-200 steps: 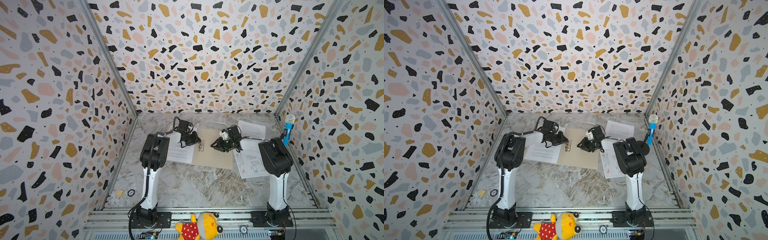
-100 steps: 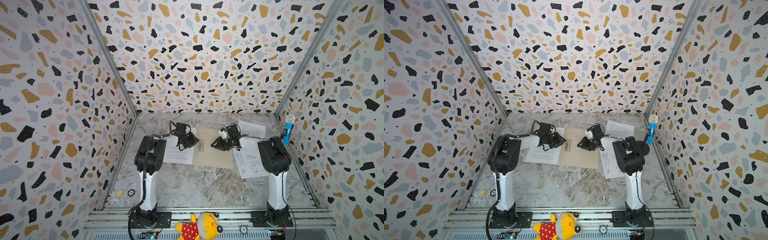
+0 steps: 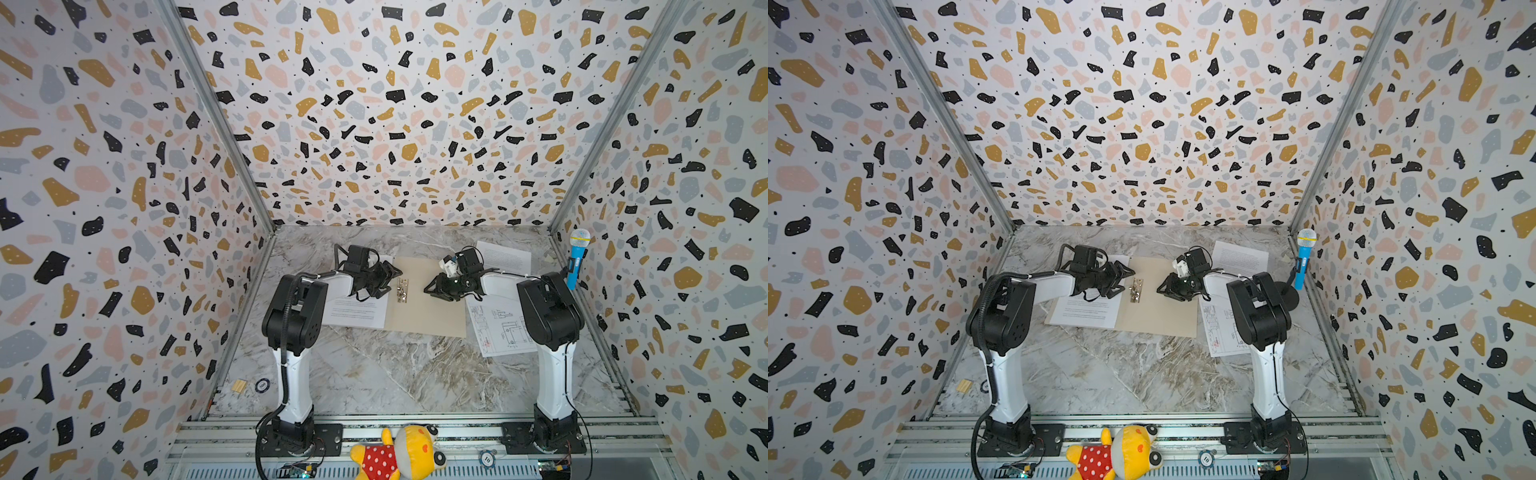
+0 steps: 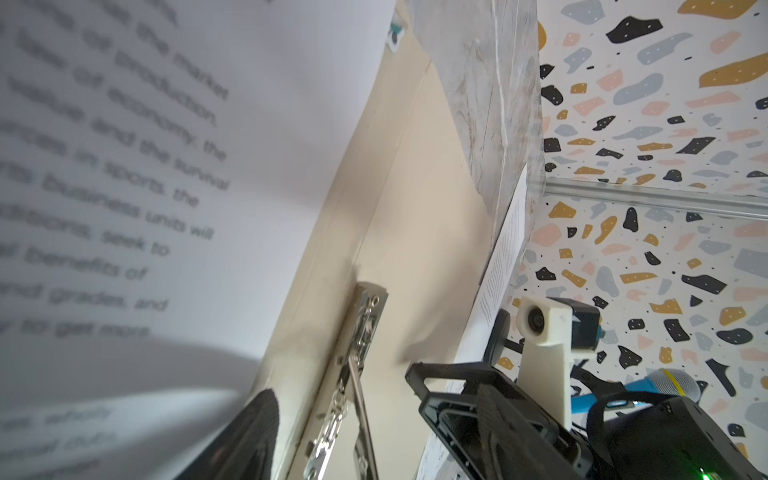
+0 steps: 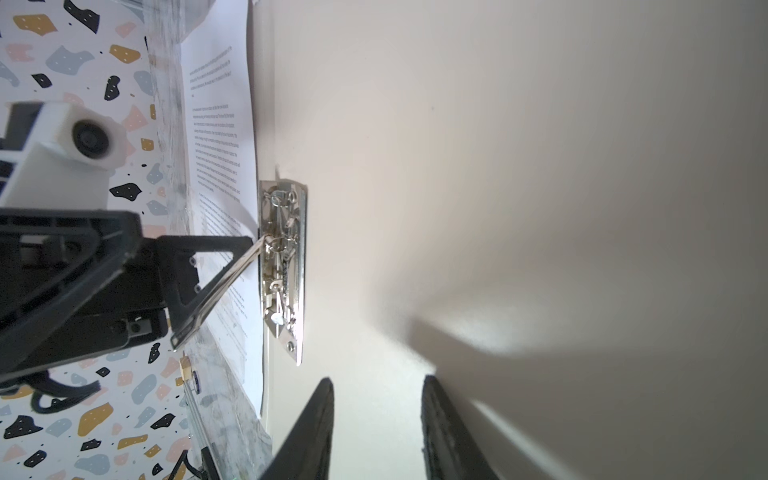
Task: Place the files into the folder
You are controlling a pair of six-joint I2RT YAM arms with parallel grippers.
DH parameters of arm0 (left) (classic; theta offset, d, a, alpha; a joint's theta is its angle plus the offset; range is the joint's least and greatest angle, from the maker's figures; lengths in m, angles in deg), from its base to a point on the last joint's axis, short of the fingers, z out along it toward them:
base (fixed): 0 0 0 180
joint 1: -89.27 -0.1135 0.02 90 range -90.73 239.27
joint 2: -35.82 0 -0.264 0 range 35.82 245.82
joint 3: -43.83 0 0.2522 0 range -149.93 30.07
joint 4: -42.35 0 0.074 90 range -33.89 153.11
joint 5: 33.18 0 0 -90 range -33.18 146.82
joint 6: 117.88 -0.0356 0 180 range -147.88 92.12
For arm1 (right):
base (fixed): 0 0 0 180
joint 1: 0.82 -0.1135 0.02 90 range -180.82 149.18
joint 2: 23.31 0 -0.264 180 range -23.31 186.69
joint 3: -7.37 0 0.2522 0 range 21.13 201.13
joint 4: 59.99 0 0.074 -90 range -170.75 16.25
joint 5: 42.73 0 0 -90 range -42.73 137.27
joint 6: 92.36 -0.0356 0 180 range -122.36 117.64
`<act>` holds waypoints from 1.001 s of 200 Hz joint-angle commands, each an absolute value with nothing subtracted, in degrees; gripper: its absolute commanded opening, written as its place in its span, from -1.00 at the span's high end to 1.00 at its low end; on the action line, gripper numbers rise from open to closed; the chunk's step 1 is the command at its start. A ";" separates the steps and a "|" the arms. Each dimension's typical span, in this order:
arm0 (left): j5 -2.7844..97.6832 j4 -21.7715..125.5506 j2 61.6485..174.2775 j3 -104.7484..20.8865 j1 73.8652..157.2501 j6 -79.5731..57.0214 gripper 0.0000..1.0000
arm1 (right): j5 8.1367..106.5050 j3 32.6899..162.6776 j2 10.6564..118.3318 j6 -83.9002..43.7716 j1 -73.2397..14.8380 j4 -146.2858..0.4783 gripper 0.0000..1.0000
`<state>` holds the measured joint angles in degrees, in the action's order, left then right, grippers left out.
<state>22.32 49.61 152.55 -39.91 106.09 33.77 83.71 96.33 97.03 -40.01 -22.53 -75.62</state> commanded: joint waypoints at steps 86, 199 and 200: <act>14.94 34.62 149.30 -35.34 108.11 46.29 -0.64 | 82.71 94.24 91.85 -42.68 -21.96 -75.34 0.25; 17.46 22.35 156.18 -42.20 108.96 60.48 -0.65 | 82.16 85.03 85.01 -43.15 -18.63 -73.41 0.25; 17.50 22.31 156.29 -42.28 108.96 60.55 -0.65 | 82.16 84.98 84.95 -43.15 -18.60 -73.40 0.25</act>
<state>16.94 29.35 154.65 -39.97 108.88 54.88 82.56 86.38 88.55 -43.07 -19.36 -73.92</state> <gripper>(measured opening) 0.827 0.376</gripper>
